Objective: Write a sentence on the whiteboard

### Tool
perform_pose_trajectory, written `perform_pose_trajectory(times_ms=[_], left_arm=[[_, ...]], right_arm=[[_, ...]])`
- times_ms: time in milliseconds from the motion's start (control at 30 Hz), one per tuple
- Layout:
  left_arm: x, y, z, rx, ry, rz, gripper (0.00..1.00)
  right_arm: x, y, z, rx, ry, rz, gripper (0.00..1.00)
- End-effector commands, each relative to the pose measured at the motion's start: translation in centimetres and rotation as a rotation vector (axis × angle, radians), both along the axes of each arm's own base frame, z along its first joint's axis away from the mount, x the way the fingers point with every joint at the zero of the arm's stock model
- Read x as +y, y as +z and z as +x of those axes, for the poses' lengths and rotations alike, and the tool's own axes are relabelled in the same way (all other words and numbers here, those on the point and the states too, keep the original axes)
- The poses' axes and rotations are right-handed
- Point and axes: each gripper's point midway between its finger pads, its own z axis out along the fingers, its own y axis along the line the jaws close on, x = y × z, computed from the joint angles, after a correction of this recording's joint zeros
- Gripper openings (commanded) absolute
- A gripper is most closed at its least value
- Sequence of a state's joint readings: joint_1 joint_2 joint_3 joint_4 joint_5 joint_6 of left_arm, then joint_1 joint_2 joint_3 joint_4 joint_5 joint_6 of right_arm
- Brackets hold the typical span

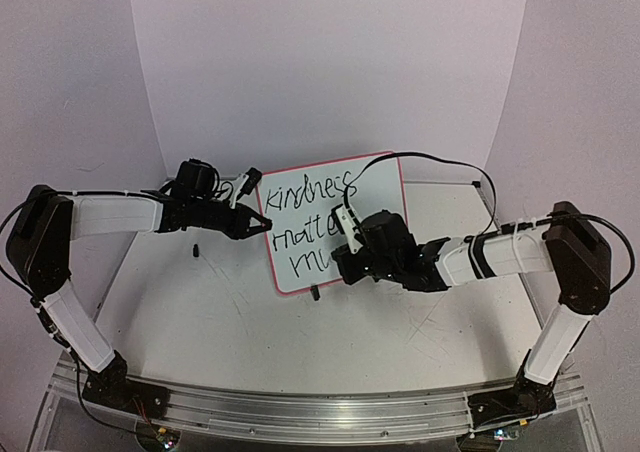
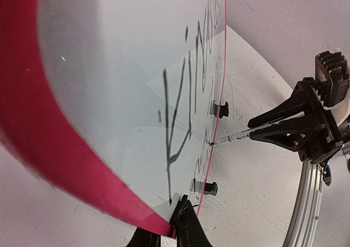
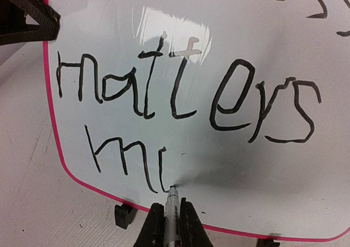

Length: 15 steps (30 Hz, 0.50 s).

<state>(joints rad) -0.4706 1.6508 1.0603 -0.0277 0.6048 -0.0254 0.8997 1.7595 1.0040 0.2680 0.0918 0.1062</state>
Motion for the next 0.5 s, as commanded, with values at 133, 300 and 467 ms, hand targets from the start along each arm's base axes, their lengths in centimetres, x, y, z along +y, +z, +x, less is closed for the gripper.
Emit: perform_pose_trajectory(times_ms=[133, 300, 467], left_arm=[[3.4, -2.7, 3.4, -0.091, 0.161, 0.204, 0.0], [3.4, -2.7, 3.4, -0.09, 0.162, 0.206, 0.0], [3.4, -2.7, 3.4, -0.091, 0.161, 0.206, 0.0]], right_arm=[[-0.7, 5.9, 3.6, -0.141, -0.111, 0.081, 0.0], [-0.9, 6.4, 4.0, -0.153, -0.118, 0.081, 0.0], [-0.9, 6.7, 4.0, -0.159, -0.119, 0.084, 0.0]])
